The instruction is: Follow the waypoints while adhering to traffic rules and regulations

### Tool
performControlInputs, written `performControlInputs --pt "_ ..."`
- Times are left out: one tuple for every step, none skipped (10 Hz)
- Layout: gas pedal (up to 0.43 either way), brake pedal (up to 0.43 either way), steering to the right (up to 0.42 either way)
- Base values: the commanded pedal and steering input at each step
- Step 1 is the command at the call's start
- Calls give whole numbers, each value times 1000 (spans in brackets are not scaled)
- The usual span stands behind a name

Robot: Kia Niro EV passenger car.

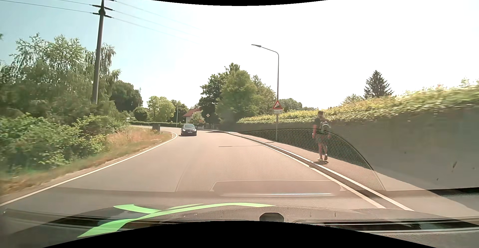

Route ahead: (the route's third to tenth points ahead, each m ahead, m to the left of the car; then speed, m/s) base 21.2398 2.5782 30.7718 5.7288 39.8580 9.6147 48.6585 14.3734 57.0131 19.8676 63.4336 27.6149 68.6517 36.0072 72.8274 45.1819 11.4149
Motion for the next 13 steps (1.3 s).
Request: performControlInputs --pt "209 0 -48" --pt "209 0 -45" --pt "209 0 -45" --pt "197 0 -45" --pt "150 0 -45" --pt "150 0 -46" --pt "150 0 -46" --pt "157 0 -46" --pt "157 0 -46" --pt "169 0 -46" --pt "169 0 -46" --pt "157 0 -47" --pt "130 0 -47"
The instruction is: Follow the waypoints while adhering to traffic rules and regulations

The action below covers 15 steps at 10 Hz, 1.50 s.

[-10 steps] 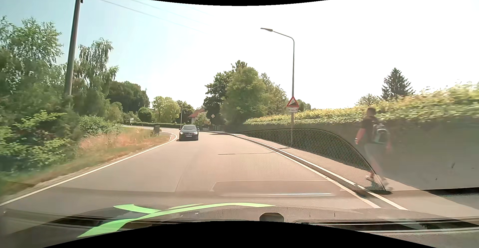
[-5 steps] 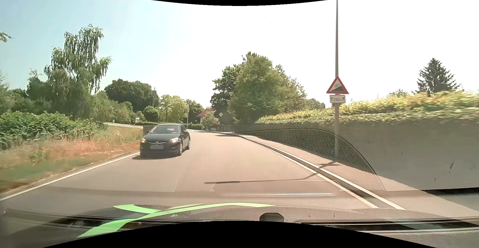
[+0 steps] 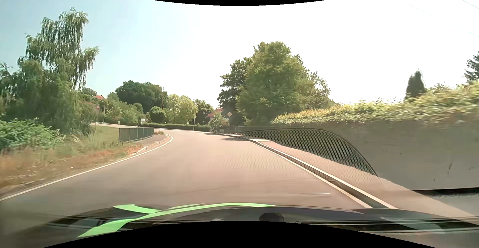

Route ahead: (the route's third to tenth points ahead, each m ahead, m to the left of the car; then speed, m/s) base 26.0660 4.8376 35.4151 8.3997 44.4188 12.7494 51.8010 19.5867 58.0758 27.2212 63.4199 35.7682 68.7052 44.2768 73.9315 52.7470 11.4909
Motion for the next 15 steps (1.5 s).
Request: performControlInputs --pt "118 0 -48" --pt "130 0 -50" --pt "130 0 -53" --pt "157 0 -56" --pt "177 0 -57" --pt "189 0 -57" --pt "189 0 -57" --pt "197 0 -57" --pt "209 0 -57" --pt "209 0 -58" --pt "209 0 -58" --pt "209 0 -59" --pt "209 0 -60" --pt "209 0 -60" --pt "177 0 -63"
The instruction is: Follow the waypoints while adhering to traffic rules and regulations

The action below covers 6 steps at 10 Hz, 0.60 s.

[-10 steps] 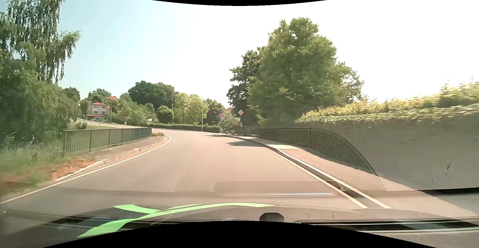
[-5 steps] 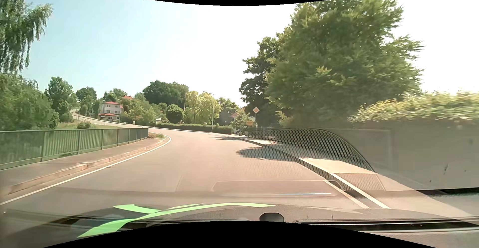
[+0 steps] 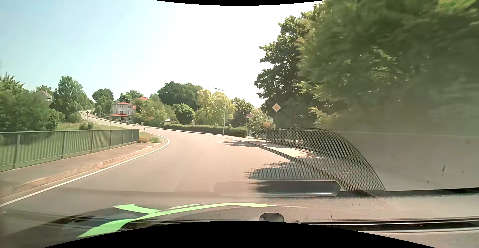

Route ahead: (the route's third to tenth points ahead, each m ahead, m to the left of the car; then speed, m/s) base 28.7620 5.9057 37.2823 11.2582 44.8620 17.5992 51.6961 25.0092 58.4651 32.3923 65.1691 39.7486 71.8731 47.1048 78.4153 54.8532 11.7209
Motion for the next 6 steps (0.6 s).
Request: performControlInputs --pt "177 0 -66" --pt "177 0 -67" --pt "177 0 -67" --pt "177 0 -67" --pt "189 0 -68" --pt "189 0 -71"
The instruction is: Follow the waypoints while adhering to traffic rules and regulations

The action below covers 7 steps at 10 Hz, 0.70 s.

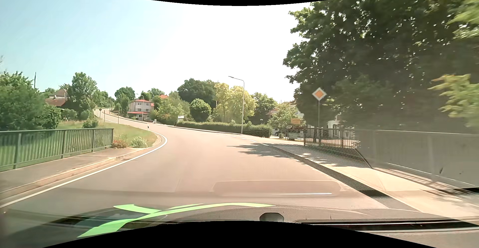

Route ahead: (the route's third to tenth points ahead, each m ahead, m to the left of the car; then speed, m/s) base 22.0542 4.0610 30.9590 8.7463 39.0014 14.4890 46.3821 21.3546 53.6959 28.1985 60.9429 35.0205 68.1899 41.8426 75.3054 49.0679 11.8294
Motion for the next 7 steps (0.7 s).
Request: performControlInputs --pt "189 0 -74" --pt "189 0 -74" --pt "189 0 -74" --pt "197 0 -74" --pt "197 0 -74" --pt "197 0 -74" --pt "197 0 -74"
